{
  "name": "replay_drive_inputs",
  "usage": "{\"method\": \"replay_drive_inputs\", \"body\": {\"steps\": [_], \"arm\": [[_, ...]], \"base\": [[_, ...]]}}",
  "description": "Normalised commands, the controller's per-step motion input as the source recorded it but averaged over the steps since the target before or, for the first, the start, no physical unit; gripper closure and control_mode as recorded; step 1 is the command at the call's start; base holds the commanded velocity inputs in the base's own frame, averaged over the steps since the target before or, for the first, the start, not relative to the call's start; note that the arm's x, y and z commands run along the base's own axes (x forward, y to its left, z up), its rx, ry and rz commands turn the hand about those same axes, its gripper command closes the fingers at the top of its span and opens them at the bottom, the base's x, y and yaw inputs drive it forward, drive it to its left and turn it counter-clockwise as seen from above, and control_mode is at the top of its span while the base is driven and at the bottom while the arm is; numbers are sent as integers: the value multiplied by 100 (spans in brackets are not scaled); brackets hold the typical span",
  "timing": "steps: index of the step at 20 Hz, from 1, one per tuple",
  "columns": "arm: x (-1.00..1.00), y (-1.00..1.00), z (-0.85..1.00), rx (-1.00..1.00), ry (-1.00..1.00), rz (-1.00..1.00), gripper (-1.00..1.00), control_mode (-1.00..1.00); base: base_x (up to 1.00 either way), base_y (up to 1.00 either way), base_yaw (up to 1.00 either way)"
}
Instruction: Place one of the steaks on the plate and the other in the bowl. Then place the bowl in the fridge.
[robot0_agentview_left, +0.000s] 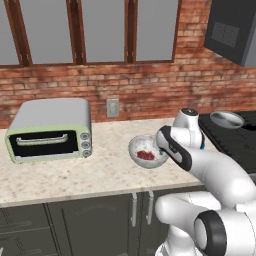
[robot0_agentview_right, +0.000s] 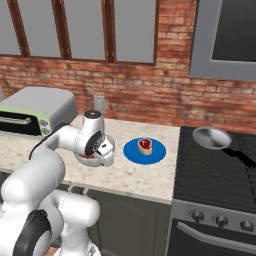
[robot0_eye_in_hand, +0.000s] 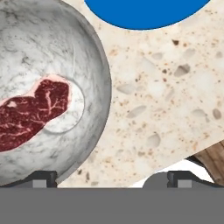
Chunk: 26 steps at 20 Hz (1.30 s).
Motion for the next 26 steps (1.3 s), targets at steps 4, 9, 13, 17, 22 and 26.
{"method": "replay_drive_inputs", "body": {"steps": [4,9,13,17,22,26], "arm": [[15,3,-9,0,0,0,-100,-100],[5,8,-21,0,0,0,-100,-100],[16,11,-19,0,0,0,-100,-100],[27,10,-12,0,0,0,-100,-100],[28,1,-2,0,0,0,-100,-100],[14,0,-8,0,0,0,-100,-100]], "base": [[0,0,0],[0,0,0],[0,0,0],[0,0,0],[0,0,0],[0,0,0]]}}
